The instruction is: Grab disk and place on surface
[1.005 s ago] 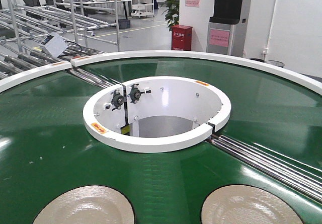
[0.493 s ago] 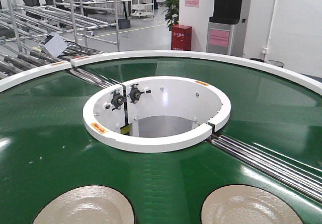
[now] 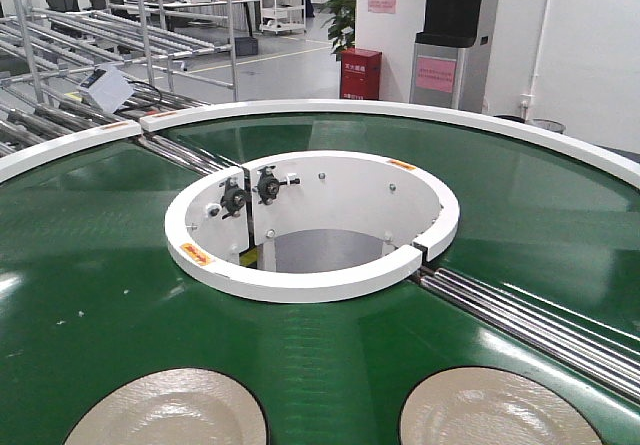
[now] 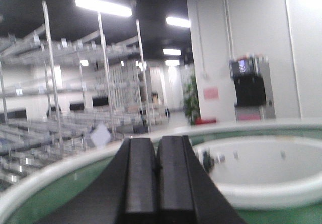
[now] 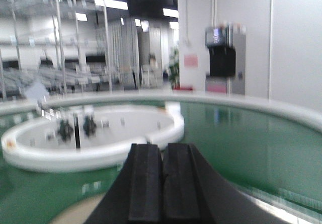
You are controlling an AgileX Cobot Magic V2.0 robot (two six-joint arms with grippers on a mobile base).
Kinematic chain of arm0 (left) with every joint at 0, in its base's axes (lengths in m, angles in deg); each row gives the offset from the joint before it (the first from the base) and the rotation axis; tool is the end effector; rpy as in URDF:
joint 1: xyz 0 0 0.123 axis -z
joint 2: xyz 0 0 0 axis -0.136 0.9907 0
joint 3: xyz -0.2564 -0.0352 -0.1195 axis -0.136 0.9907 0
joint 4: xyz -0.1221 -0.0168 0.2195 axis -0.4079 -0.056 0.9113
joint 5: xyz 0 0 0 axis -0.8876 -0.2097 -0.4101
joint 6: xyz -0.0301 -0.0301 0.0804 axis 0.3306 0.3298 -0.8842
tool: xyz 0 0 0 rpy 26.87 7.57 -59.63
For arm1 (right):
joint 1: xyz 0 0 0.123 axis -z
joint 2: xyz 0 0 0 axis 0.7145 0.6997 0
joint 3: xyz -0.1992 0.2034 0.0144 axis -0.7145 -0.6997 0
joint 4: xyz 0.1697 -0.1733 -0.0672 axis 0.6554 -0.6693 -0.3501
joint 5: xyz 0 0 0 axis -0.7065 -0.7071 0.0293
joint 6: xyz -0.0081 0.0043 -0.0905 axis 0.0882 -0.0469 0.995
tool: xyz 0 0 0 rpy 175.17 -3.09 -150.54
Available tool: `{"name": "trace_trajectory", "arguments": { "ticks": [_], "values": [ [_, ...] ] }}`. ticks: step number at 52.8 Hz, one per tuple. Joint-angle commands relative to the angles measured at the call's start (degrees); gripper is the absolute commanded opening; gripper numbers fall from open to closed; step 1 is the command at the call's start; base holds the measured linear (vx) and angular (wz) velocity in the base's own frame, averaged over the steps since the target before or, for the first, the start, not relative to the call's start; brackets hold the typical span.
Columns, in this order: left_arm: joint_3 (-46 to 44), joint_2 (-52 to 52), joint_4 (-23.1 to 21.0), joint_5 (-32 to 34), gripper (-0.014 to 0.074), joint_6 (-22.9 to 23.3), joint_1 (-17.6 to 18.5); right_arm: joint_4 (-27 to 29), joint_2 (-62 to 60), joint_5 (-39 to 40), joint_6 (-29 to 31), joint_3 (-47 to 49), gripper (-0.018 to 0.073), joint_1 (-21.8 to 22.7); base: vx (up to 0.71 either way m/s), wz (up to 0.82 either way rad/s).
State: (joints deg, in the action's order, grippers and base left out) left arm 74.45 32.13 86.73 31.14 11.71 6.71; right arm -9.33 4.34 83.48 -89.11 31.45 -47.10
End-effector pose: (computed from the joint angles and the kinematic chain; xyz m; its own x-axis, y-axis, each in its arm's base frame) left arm 0.0469 0.0001 0.2496 0.3807 0.0452 -0.9236 -0.0268 0.9989 0.0378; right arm 0.0515 0.0039 0.2330 0.2540 0.0716 -0.9645 -0.0703 0.9960 0.0554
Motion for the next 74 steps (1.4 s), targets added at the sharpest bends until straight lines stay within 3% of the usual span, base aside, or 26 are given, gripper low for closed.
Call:
{"name": "trace_trajectory", "arguments": {
  "ticks": [1, 8, 15, 22, 37, 49, 57, 62, 69, 72, 74],
  "values": [
    [-9.99, 1.44, 0.12, 1.01, 0.0001, -0.38, -0.04, -0.72, 0.31, 6.55, 2.62, 8.53, -0.0009, 0.09, 0.00, 0.00],
    [-26.28, 11.19, 0.29, -6.47, 0.0001, -6.11, -0.04, -0.54, 8.88, 1.55, 10.45, 24.92, -0.0009, 0.09, 0.00, 0.00],
    [-41.80, 25.53, 0.20, -10.50, 0.0001, -5.68, -0.04, -0.46, 21.64, -1.18, 10.15, 38.88, -0.0009, 0.09, 0.00, 0.00],
    [-51.75, 38.69, 0.12, -13.55, 0.0001, -5.16, -0.04, -0.46, 34.25, -1.33, 9.68, 48.66, -0.0009, 0.09, 0.00, 0.00],
    [-55.34, 53.45, 0.04, -11.54, 0.0001, -5.15, -0.04, -0.46, 48.77, -1.38, 9.75, 52.57, -0.0009, 0.09, 0.00, 0.00],
    [-55.34, 56.19, 0.04, -11.48, 0.0032, -5.15, 0.16, -0.46, 50.87, -3.08, 9.75, 52.57, 0.0038, 0.09, 0.00, 0.00],
    [-55.34, 56.19, 0.04, -11.22, 0.0141, -5.15, 0.16, -0.46, 50.87, -4.36, 9.75, 52.57, 0.0192, 0.09, 0.00, 0.00],
    [-55.34, 56.19, 0.04, -11.29, 0.0238, -5.20, 0.16, -0.02, 50.87, -5.42, 9.69, 52.57, 0.0353, 0.09, 0.00, 0.00],
    [-55.34, 56.19, 0.14, -11.68, 0.0453, -5.25, 0.16, 3.34, 50.87, -5.79, 9.69, 52.57, 0.0645, 0.09, 0.00, 0.00],
    [-55.34, 56.42, 0.14, -11.72, 0.0544, -5.25, 0.16, 4.18, 50.87, -5.79, 9.75, 52.57, 0.0731, 0.09, 0.00, 0.00],
    [-55.34, 56.57, 0.16, -11.58, 0.0593, -5.25, 0.16, 4.19, 50.87, -5.86, 10.08, 52.57, 0.0729, 0.09, 0.00, 0.00]
  ]
}}
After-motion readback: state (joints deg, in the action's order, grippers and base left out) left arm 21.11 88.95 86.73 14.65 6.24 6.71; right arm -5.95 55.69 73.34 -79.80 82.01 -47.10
